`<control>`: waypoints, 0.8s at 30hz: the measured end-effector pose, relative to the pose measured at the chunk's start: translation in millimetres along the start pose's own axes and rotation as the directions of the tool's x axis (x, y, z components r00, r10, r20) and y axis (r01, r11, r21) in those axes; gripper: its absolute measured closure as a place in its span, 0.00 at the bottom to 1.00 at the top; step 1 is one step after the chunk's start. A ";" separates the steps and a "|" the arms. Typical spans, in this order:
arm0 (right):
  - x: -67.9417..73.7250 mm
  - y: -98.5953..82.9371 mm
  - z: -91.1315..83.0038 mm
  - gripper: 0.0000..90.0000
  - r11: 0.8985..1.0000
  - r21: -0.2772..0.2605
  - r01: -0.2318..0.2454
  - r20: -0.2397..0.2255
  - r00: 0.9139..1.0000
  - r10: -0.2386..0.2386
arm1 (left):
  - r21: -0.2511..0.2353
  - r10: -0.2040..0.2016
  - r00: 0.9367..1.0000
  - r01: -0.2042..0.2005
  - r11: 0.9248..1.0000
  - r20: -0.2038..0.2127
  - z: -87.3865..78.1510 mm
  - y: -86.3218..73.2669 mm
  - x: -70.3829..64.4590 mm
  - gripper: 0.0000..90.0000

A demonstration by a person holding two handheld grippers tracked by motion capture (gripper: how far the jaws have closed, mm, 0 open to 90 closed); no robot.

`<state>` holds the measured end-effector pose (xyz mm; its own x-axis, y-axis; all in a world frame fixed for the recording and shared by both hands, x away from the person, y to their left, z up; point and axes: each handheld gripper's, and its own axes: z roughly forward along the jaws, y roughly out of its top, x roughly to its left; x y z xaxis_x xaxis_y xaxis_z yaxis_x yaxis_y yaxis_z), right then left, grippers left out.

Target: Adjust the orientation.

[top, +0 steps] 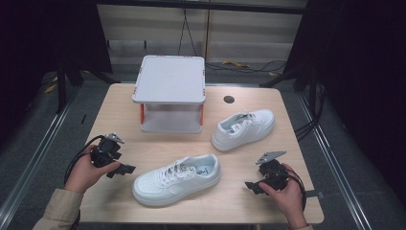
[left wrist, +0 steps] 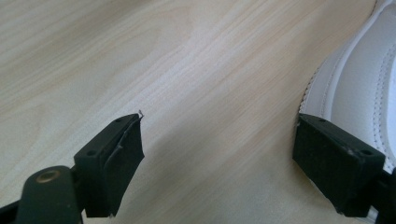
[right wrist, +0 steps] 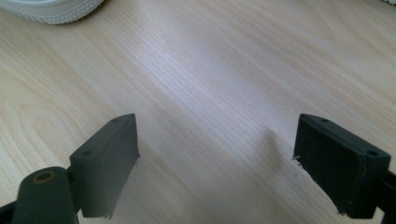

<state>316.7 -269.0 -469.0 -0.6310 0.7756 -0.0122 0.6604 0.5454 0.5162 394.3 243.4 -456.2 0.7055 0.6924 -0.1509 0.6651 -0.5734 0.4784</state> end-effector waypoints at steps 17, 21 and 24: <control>24.3 37.8 2.9 0.15 0.976 0.056 0.210 -0.106 0.973 -0.204 | 0.013 -0.019 1.000 0.019 1.000 0.006 1.2 -2.7 1.5 0.19; 30.2 53.9 0.3 0.15 0.968 0.065 0.241 -0.116 0.966 -0.232 | 0.016 -0.017 1.000 0.017 1.000 0.008 2.1 -3.2 1.7 0.19; 32.1 64.5 -4.8 0.16 0.965 0.054 0.256 -0.143 0.959 -0.246 | 0.019 -0.014 1.000 0.014 1.000 0.006 2.3 -2.6 0.9 0.19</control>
<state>337.1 -210.5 -432.1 -0.8254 0.5643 -0.0163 0.4984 0.7419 0.4484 393.7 244.4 -459.6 0.6977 0.6977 -0.1624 0.6791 -0.5719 0.4602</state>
